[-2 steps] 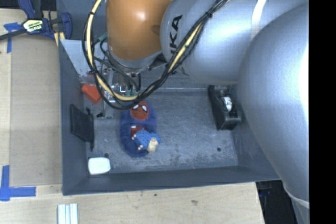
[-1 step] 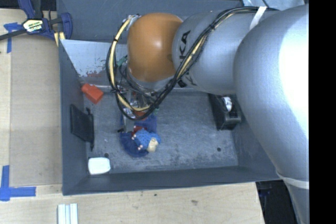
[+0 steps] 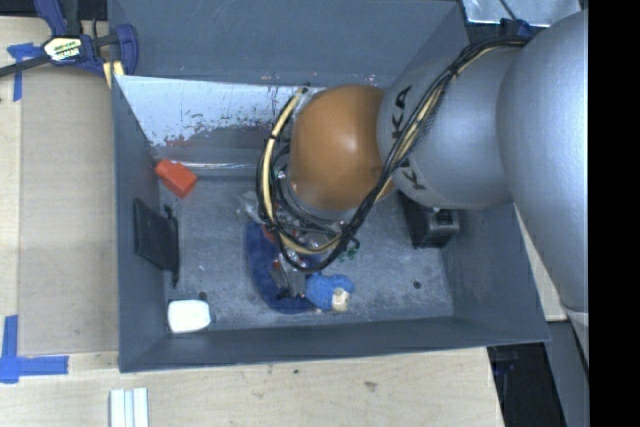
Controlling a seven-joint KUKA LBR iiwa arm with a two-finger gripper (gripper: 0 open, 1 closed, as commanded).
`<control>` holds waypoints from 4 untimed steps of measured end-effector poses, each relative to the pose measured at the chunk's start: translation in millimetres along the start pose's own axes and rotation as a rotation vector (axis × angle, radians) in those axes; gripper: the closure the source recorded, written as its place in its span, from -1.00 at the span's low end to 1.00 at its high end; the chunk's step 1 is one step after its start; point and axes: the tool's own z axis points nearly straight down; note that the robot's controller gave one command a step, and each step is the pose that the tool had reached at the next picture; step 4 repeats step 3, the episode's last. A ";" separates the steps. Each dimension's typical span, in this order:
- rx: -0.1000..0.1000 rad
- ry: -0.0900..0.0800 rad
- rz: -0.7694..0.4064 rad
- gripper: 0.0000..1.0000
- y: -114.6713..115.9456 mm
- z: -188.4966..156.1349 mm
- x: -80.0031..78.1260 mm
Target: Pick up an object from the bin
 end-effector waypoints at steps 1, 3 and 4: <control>0.003 0.012 0.001 1.00 -2.0 2.6 3.2; 0.006 0.006 -0.007 1.00 0.7 -156.1 13.4; 0.006 0.006 -0.007 1.00 0.7 -156.1 13.4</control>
Offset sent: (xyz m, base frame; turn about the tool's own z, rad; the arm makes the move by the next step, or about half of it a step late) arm 0.0000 0.0000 0.0000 0.0000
